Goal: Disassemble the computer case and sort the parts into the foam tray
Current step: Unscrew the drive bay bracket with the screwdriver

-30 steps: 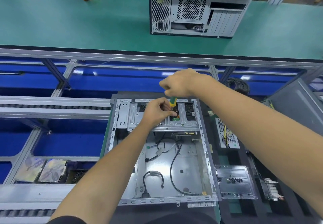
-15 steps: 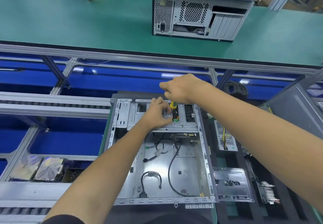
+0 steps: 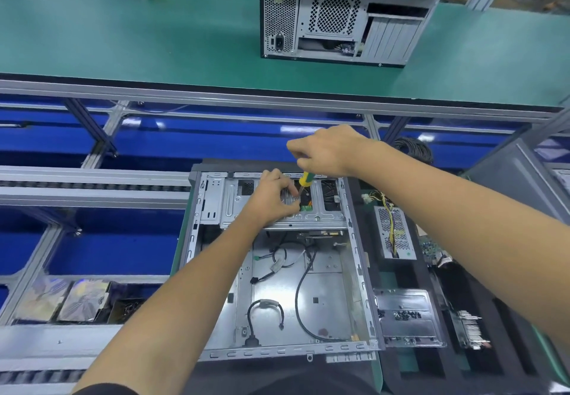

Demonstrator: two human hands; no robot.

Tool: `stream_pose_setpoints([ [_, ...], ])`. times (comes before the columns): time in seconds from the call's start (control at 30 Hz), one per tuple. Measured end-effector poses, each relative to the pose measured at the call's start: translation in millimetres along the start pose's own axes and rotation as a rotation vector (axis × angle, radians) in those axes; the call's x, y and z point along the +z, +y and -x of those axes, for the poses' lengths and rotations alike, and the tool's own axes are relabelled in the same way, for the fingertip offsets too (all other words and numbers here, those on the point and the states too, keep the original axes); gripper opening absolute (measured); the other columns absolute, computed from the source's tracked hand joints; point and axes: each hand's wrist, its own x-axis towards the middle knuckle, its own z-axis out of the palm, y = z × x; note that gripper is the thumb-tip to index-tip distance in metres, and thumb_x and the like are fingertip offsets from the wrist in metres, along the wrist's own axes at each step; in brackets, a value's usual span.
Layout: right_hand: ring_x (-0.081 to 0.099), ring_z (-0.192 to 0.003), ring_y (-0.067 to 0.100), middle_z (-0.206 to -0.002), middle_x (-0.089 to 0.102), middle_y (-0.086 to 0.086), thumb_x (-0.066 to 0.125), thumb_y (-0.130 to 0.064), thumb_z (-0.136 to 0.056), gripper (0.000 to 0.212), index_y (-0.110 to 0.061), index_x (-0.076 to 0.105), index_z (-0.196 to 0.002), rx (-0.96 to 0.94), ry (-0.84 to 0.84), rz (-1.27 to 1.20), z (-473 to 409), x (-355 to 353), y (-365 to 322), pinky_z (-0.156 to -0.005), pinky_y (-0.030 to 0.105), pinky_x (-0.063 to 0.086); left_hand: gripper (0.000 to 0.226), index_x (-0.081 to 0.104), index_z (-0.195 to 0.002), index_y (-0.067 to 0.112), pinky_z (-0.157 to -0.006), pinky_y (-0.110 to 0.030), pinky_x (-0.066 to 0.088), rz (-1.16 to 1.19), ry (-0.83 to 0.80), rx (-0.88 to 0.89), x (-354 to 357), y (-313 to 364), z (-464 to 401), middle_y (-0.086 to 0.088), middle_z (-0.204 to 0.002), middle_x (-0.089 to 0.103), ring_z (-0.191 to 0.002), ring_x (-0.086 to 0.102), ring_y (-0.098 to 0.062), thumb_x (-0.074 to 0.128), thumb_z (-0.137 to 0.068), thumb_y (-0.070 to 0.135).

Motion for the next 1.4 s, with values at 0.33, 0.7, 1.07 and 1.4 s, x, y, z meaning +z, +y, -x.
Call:
stream_pose_setpoints([
  [0.33,0.048,-0.066,0.022,-0.075,0.053,0.001,0.037,-0.042,-0.099,0.019,-0.024,0.044,-0.098,-0.013,0.014,0.121,-4.8,-1.4,10.0,-0.055,0.035,0.029,0.02,0.065,-0.087,0.029,-0.089,-0.02,0.032,-0.025,-0.01,-0.012,3.2,-1.9,-0.2,0.004,-0.097,0.049,-0.095,0.035,-0.013,0.082,-0.077,0.025],
  [0.7,0.046,-0.063,0.021,-0.074,0.051,0.002,0.034,-0.042,-0.1,0.019,-0.026,0.043,-0.101,-0.006,-0.032,0.129,-6.5,-4.7,14.9,-0.053,0.034,0.027,0.019,0.064,-0.087,0.028,-0.086,-0.018,0.031,-0.031,-0.002,0.002,5.1,-4.2,-0.4,0.005,-0.096,0.048,-0.093,0.033,-0.01,0.081,-0.078,0.027],
  [1.07,0.047,-0.064,0.021,-0.078,0.051,0.002,0.033,-0.042,-0.102,0.023,-0.026,0.045,-0.114,-0.046,-0.064,0.197,-9.1,-11.8,6.1,-0.054,0.035,0.03,0.021,0.061,-0.087,0.029,-0.085,-0.02,0.032,-0.041,-0.004,0.025,2.6,-1.8,0.6,0.005,-0.094,0.046,-0.093,0.033,-0.012,0.08,-0.079,0.027],
  [1.4,0.049,-0.066,0.024,-0.084,0.056,0.004,0.036,-0.043,-0.101,0.023,-0.027,0.045,-0.115,-0.016,-0.101,0.197,-12.1,-14.1,7.9,-0.054,0.035,0.03,0.019,0.063,-0.089,0.025,-0.084,-0.023,0.034,-0.049,0.003,0.05,3.9,-2.4,1.0,0.004,-0.094,0.049,-0.094,0.034,-0.014,0.079,-0.078,0.026],
])
